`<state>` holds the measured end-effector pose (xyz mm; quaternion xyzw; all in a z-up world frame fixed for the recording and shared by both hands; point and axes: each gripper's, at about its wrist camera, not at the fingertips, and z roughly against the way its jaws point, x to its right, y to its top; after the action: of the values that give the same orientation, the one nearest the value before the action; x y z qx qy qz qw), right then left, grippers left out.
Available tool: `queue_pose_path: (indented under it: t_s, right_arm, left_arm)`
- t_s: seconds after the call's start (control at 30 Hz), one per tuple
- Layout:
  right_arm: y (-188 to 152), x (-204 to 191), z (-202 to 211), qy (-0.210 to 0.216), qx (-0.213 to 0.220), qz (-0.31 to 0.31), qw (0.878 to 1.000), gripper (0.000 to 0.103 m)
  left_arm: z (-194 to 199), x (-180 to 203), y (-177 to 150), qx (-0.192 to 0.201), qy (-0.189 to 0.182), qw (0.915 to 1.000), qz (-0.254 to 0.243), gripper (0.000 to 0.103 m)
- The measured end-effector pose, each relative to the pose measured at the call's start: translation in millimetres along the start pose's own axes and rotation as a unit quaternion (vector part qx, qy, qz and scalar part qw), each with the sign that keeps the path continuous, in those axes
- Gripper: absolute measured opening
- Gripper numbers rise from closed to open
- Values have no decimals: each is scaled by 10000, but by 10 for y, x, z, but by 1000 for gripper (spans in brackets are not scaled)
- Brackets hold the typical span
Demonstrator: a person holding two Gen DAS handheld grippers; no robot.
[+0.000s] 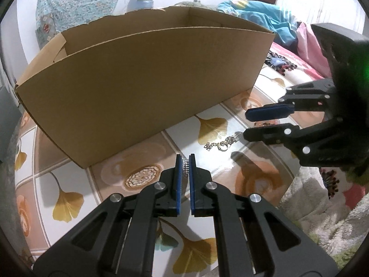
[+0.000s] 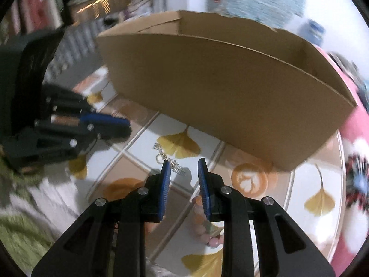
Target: Organize jewelry
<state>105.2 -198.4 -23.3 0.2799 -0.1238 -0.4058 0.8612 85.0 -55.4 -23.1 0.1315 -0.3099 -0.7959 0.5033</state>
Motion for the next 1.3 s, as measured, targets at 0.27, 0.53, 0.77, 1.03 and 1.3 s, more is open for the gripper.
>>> queue_pose_path:
  t_s: [0.27,0.53,0.77,1.03,1.3]
  right_arm:
    - [96,9,-190,209,-428,830,9954,25]
    - [164,32,-236,590,-563,948,9921,7]
    - [71,81,-168,663,-460,579,9951,3]
    - [70,166,56,711,-93,155,9973,3]
    - [134,70,-31,648,-129,142,9977,11]
  left_arm:
    - [29,-36,-30,13,-65,10000,-11,5]
    - [20,-45,-35,16,-76,10000,-13,5]
    - [32,-37,-42,42,-55,10000,-43,5]
    - [80,-52,-54,101,-23,9999,-27,5]
    - [104,-54,-58,116,-8,9999,-33,5]
